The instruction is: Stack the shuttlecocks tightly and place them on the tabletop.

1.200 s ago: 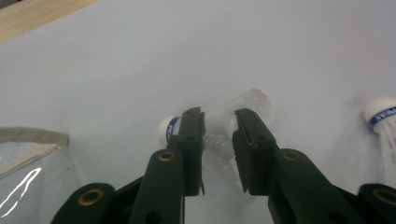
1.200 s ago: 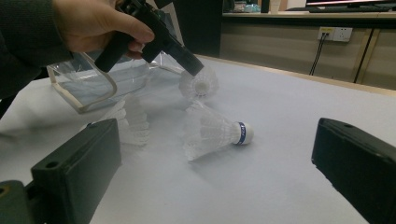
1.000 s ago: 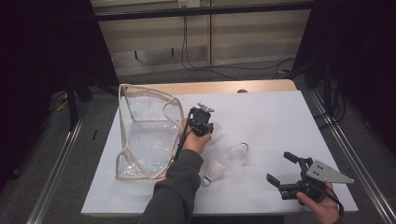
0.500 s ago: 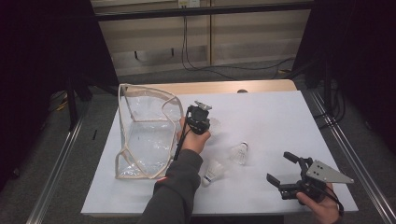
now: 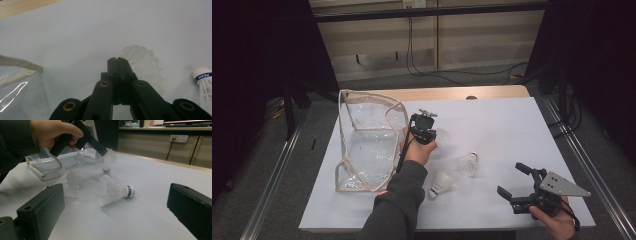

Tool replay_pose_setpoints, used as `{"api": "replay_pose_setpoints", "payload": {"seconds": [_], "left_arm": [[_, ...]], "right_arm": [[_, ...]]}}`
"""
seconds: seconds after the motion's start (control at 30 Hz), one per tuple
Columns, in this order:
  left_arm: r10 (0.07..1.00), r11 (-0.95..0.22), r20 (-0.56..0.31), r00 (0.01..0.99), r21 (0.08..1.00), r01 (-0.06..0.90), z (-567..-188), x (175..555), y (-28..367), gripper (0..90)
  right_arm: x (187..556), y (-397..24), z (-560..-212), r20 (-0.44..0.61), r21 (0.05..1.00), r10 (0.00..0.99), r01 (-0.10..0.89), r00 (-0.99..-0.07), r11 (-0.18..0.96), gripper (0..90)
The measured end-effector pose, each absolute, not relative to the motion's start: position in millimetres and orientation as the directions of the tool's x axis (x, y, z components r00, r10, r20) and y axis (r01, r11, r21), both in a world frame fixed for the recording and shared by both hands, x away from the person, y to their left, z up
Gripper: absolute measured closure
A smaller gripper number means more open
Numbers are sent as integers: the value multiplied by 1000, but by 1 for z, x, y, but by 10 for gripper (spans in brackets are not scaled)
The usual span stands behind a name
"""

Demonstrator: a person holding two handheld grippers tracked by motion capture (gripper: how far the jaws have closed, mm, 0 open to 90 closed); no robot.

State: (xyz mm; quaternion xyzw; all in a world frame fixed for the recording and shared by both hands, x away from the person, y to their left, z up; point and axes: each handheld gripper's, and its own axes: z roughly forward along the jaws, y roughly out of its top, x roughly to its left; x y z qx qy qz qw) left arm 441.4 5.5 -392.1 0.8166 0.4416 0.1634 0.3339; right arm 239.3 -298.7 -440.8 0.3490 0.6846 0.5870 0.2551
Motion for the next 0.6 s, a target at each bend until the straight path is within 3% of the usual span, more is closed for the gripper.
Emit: {"api": "replay_pose_setpoints", "payload": {"seconds": [0.6], "left_arm": [[825,-358,2,565,776,520,-406,452,-10,816]], "right_arm": [[239,-300,-441,66,982,775,178,-629,60,7]]}}
